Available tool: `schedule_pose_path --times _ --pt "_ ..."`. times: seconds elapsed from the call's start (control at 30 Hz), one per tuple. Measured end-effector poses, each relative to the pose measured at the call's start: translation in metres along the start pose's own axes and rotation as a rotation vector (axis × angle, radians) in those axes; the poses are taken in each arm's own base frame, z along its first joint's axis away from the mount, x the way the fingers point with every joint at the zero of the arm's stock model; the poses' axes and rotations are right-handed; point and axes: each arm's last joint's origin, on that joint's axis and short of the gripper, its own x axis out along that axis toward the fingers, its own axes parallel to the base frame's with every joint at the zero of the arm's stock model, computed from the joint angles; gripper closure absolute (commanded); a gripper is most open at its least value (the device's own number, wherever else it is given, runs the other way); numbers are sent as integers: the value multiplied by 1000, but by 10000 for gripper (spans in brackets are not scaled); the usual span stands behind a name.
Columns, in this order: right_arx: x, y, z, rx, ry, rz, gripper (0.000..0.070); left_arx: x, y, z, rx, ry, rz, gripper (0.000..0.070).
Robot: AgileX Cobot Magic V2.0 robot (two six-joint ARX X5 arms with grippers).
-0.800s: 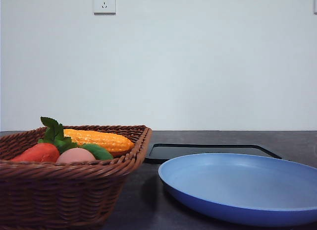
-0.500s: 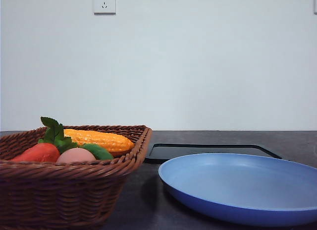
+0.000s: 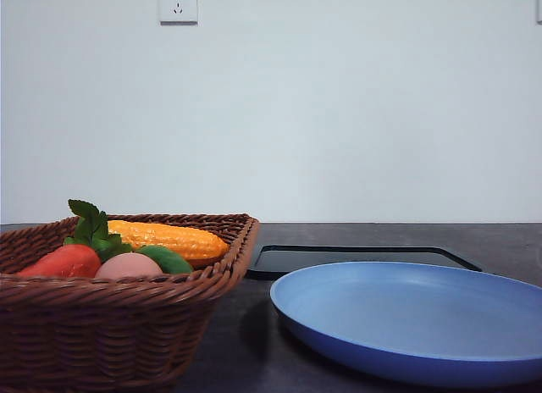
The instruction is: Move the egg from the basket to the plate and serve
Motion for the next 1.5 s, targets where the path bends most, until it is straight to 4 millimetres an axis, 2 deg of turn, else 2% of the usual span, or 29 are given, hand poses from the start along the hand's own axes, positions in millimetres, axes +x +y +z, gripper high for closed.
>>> schedule_pose_path --times 0.27,0.43,0.53,0.7,0.87,0.93,1.0,1.1,1.17,1.23,1.5 --pt "3 15 37 13 76 -17 700 6 -19 29 -15 154 -49 700" --pt "15 20 51 20 217 -8 700 14 -36 55 5 242 -168 700" --pt "26 21 54 21 319 7 700 23 -44 63 11 336 -231 700" --pt "46 16 49 41 482 32 700 38 -57 67 28 511 -304 700" --pt "62 9 37 90 635 23 700 51 -69 60 58 655 -354 700" --pt "67 6 32 107 696 12 673 55 -72 55 72 692 -372 696" --pt "72 3 27 117 742 7 602 57 -75 52 82 715 -386 653" --pt "78 0 22 127 791 0 498 58 -79 49 93 728 -406 524" --pt "83 -1 19 129 822 -5 474 58 -81 49 98 723 -417 432" --pt "87 -2 15 128 854 -6 473 59 -82 49 102 715 -425 369" --pt "109 -2 2 105 898 18 473 59 -82 49 103 716 -426 357"
